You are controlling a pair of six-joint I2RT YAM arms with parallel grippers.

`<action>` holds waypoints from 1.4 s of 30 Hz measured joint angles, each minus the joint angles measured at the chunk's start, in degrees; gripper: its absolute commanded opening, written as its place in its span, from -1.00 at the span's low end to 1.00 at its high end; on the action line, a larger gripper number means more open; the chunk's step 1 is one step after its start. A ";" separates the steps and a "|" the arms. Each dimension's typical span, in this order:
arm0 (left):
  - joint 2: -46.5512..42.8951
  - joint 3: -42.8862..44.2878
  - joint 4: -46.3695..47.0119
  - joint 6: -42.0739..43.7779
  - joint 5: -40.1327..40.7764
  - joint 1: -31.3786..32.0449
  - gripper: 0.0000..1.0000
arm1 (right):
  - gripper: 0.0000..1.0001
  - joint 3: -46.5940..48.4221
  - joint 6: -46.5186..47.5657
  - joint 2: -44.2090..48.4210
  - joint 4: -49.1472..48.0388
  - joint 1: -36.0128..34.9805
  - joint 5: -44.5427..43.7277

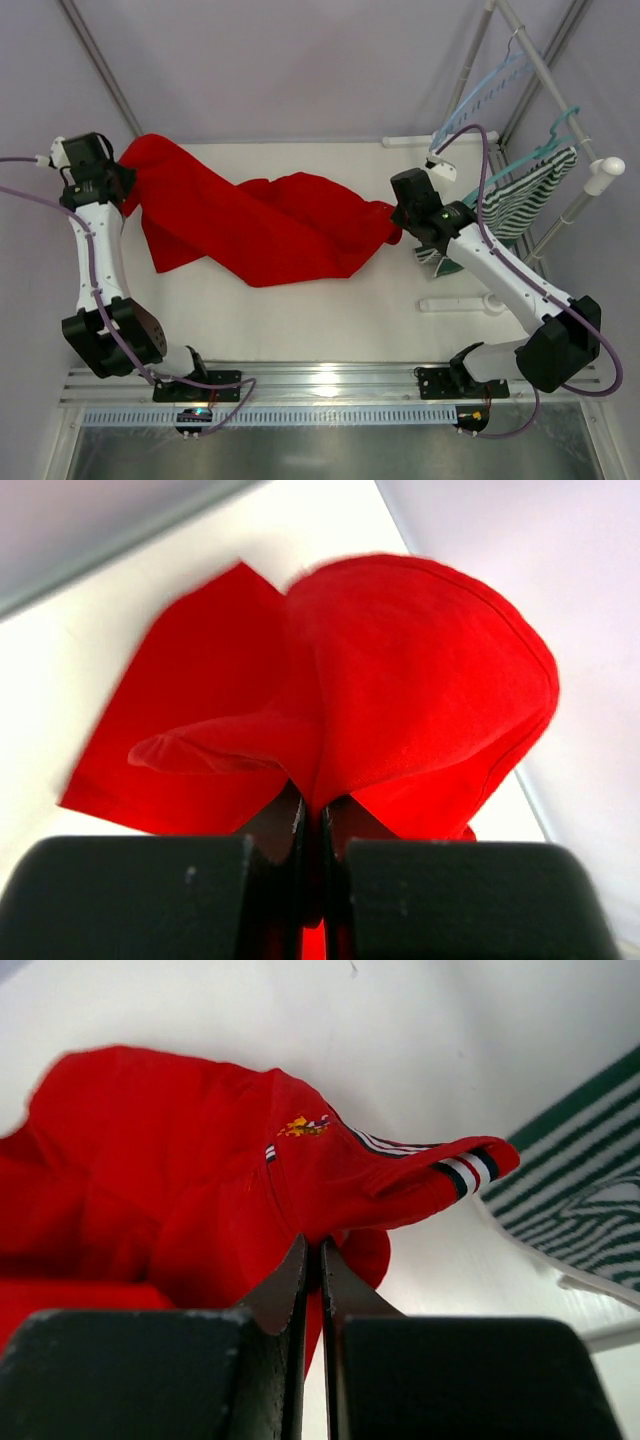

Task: Place the trousers on the hanger
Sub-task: Fold the trousers

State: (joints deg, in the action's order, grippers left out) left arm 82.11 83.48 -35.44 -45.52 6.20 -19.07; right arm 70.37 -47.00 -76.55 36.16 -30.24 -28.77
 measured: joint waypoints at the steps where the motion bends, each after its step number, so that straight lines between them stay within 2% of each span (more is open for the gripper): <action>1: 0.31 1.22 -0.61 0.31 -0.02 -0.98 -0.99 | -0.93 -0.98 0.52 -0.04 0.55 0.00 -0.02; 11: 0.11 5.62 -5.60 4.61 1.64 -4.46 -1.00 | -0.93 -2.71 5.55 0.02 1.49 -0.48 2.67; 17: -1.51 5.75 -6.14 5.66 0.83 -7.02 -0.99 | -0.93 -8.83 9.70 0.11 1.16 -2.56 5.46; 21: -5.14 4.22 -4.79 5.27 -1.42 -7.32 -1.00 | -0.93 -9.38 10.78 0.66 1.84 -3.50 5.99; 25: -8.35 2.56 -4.28 4.96 -2.01 -7.32 -0.99 | -0.92 -6.40 10.93 2.82 4.13 -3.98 5.20; 32: -12.35 2.51 -3.98 1.64 -3.17 -8.11 -0.99 | -0.93 5.05 13.97 8.04 7.30 -4.35 3.65; 37: -18.38 3.06 -3.06 -1.66 -4.24 -8.57 -0.99 | -0.93 11.93 18.34 14.58 5.35 -4.66 5.14; 42: -23.32 6.97 -3.72 -2.19 -2.58 -8.61 -1.00 | -0.93 13.03 20.15 23.67 1.60 -4.66 8.37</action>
State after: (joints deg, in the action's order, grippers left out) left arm 58.78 90.45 -39.16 -47.70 3.62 -27.68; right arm 83.40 -26.85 -52.88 37.76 -34.89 -20.40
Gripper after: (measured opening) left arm 0.011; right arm 0.057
